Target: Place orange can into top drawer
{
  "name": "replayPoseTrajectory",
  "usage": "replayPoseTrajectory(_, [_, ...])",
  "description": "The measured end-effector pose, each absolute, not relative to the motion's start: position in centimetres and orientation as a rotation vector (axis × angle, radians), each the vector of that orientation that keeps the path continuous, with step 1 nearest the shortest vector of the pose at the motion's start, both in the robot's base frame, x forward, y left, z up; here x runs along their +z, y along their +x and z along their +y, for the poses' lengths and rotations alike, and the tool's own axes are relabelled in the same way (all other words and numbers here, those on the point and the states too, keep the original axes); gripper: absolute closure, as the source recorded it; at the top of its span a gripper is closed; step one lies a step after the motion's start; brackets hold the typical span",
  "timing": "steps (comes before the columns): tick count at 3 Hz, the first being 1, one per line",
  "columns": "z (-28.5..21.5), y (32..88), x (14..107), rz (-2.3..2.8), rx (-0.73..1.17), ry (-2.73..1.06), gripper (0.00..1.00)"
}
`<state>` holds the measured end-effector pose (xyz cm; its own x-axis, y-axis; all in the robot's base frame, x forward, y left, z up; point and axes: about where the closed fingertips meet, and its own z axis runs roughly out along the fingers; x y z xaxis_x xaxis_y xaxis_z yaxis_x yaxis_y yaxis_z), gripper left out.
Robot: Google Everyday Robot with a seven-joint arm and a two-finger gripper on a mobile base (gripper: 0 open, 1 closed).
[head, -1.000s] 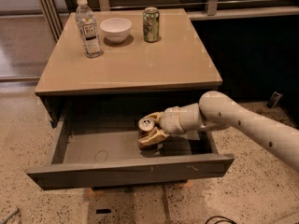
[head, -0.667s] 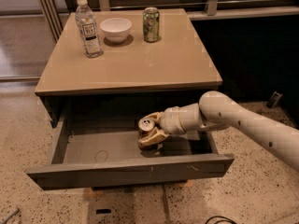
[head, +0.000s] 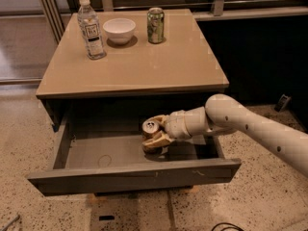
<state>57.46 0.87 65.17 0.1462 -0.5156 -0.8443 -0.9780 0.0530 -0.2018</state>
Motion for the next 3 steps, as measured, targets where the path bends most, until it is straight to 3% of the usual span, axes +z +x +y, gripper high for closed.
replayPoseTrajectory(1, [0.87,57.46,65.17,1.485,0.692,-1.581,0.04])
replayPoseTrajectory(3, [0.88,57.46,65.17,1.485,0.692,-1.581,0.0])
